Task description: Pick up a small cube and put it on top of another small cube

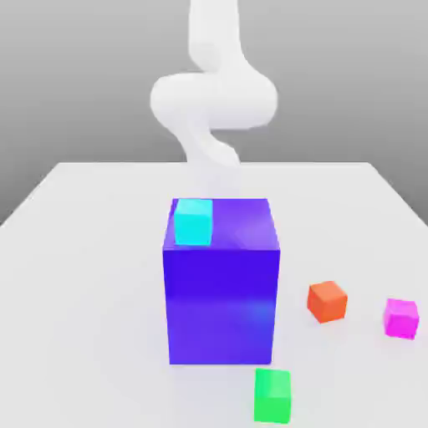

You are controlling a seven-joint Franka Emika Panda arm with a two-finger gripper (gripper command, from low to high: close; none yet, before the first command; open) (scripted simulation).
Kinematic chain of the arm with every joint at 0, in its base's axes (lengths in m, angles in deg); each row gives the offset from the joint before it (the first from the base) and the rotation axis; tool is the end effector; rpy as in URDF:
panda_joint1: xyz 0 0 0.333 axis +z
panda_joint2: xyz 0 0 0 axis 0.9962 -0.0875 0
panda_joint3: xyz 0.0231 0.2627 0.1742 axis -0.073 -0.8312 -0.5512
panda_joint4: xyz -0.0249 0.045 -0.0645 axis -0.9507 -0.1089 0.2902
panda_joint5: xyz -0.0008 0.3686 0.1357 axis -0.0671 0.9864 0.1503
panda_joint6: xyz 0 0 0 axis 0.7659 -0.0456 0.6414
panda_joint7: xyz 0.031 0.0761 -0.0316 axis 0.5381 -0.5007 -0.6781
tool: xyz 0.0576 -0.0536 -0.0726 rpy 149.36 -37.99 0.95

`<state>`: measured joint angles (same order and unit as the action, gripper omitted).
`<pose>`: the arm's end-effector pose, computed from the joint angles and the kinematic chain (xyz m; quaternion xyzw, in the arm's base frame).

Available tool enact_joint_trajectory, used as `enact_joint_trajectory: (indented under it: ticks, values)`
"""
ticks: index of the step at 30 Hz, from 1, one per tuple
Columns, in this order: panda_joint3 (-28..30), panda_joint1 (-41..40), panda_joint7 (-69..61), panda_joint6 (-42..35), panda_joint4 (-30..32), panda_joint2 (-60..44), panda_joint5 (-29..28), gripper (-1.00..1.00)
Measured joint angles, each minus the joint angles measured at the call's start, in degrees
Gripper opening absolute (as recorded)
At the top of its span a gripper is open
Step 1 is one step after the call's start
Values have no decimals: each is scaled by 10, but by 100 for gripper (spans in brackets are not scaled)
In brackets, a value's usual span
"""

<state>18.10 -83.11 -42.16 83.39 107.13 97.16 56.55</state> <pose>0.3801 0.0322 0.6693 -0.8802 0.3152 -0.3322 0.1248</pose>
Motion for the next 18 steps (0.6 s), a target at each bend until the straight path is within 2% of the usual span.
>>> enact_joint_trajectory:
  ticks: [18]
  values:
    - [-156, 155, -126, 174, 106, -378, -84, 0]
